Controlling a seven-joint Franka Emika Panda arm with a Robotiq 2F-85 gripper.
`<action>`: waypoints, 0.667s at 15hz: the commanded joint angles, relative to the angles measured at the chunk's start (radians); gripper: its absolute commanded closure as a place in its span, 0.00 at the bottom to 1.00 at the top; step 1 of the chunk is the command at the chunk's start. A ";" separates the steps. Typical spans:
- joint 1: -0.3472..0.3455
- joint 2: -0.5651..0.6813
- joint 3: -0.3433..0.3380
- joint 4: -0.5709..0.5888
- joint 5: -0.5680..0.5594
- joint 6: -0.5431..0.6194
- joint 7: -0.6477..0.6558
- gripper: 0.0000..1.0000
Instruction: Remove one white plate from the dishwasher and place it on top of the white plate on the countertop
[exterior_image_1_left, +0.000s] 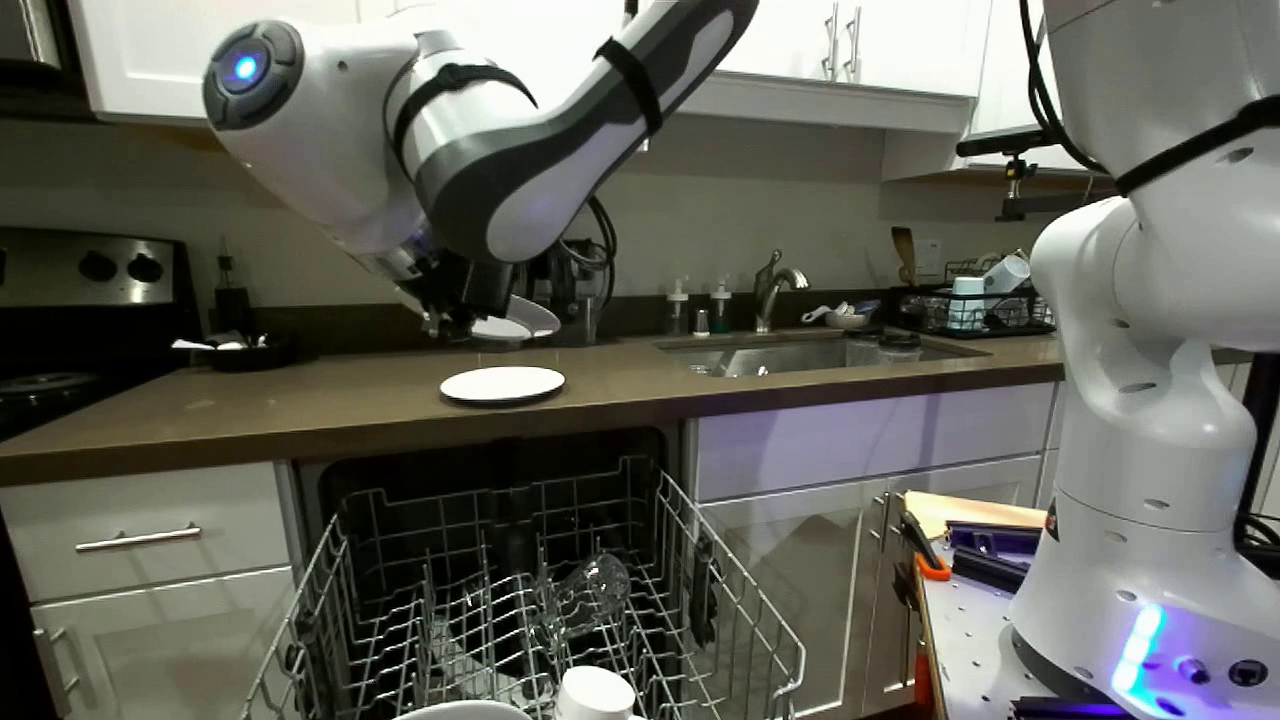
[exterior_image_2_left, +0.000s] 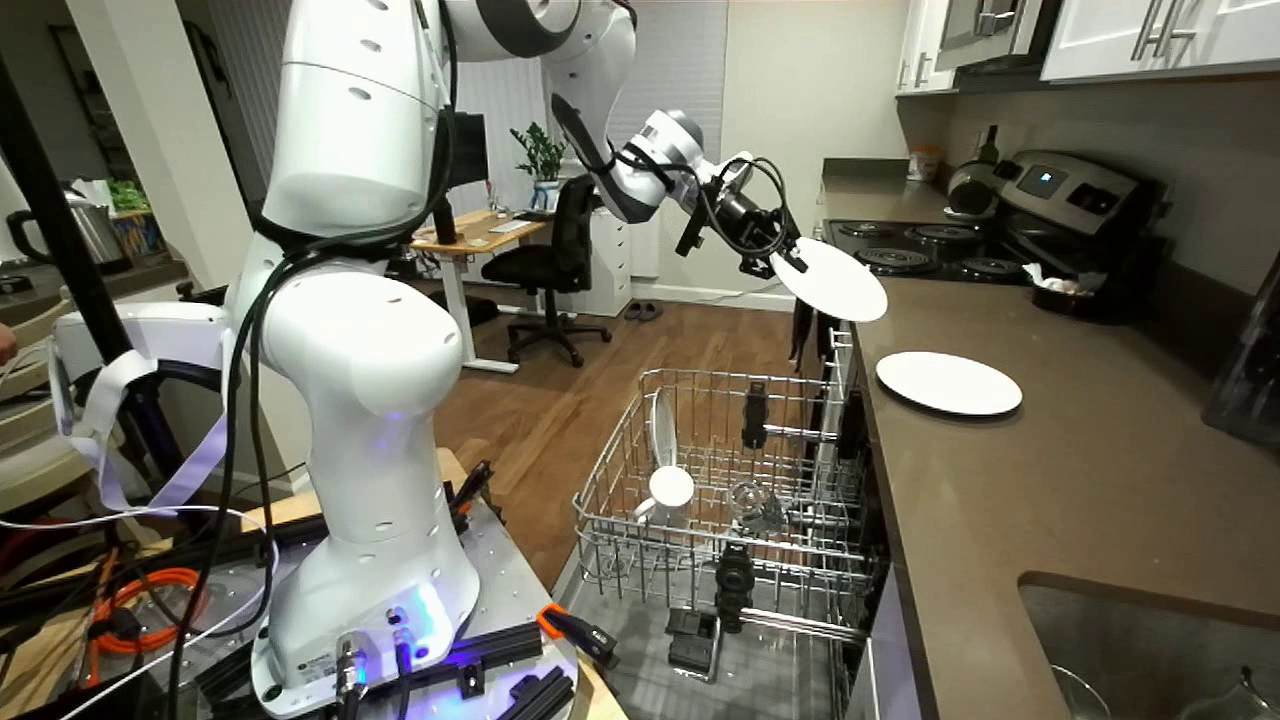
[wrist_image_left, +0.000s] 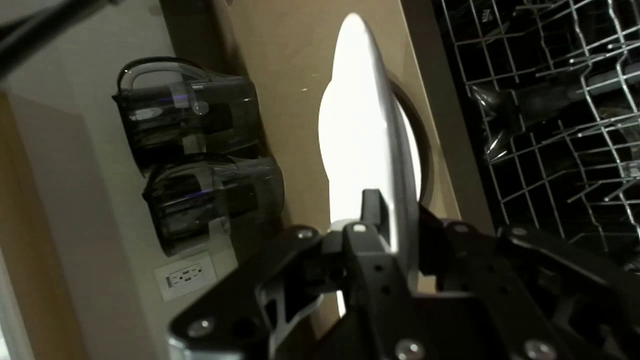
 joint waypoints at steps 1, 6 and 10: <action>-0.049 0.100 0.002 0.118 -0.057 -0.028 0.005 0.93; -0.099 0.241 -0.027 0.256 -0.046 -0.019 -0.008 0.93; -0.119 0.337 -0.059 0.354 -0.046 -0.017 -0.007 0.94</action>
